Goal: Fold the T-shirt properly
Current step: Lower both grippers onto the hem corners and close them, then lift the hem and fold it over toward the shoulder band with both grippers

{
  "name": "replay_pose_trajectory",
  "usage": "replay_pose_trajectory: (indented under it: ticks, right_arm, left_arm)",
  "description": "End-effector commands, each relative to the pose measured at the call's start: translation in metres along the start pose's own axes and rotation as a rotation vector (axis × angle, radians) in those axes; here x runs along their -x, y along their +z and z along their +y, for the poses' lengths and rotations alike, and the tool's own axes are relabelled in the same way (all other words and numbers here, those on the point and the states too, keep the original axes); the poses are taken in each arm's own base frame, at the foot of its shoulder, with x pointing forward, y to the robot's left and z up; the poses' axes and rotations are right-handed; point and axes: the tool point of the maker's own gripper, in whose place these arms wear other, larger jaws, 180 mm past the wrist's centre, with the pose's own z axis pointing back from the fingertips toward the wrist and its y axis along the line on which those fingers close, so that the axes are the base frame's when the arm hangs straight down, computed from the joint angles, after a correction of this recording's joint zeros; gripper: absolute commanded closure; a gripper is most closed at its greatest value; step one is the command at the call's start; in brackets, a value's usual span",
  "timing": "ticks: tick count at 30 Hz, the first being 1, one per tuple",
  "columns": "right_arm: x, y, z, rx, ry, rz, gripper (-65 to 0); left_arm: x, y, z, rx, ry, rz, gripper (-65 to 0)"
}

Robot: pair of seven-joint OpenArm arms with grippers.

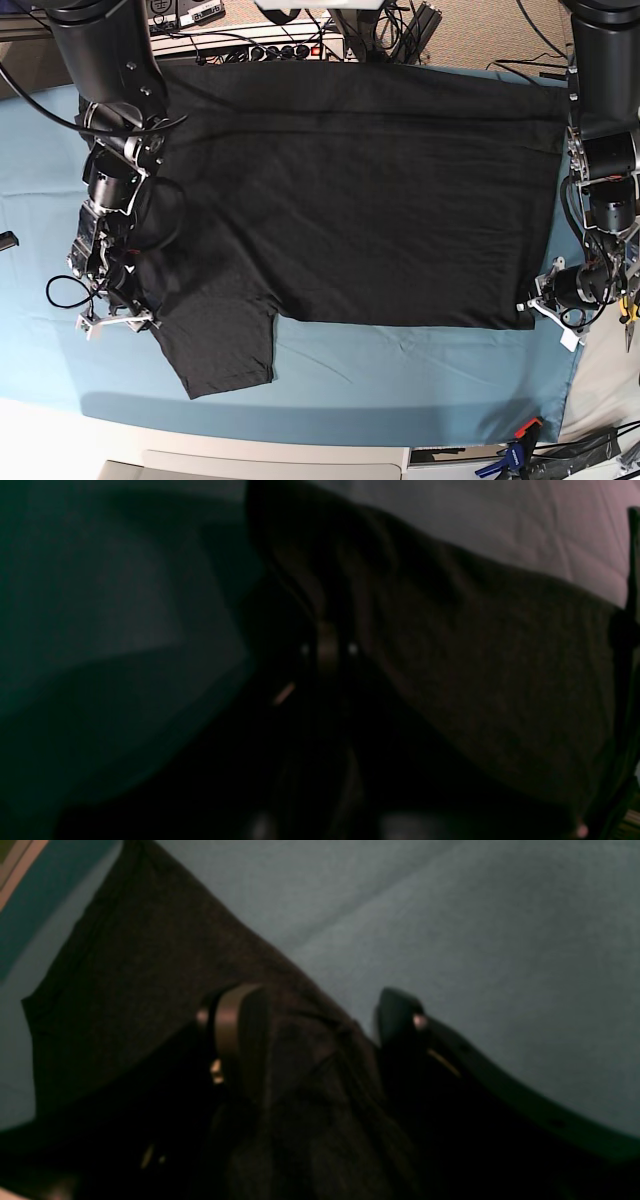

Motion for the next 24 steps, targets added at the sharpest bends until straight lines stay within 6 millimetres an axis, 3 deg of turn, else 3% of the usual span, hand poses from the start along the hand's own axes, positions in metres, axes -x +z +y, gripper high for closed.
replay_pose_trajectory:
  ticks: [1, 11, 19, 24]
  right_arm:
    - [-0.023, 0.002, 0.012, -0.024, -0.004, -0.046, -35.2]
    - [-0.021, 0.001, 0.013, -0.019, 0.012, -0.041, -34.6]
    - [-0.014, 0.001, 0.003, 0.026, 0.088, -0.019, -2.1]
    - [-0.001, 0.003, -0.013, 0.049, 0.115, 0.007, 0.0]
  left_arm:
    - [-0.030, 0.012, -0.007, 0.018, -0.021, -0.068, 0.0]
    - [-0.030, 0.012, -0.007, 0.018, -0.021, -0.068, 0.0]
    - [-0.030, 0.012, -0.006, 0.018, -0.021, -0.067, 0.0]
    - [-0.030, 0.012, -0.007, 0.022, -0.016, -0.069, 0.0]
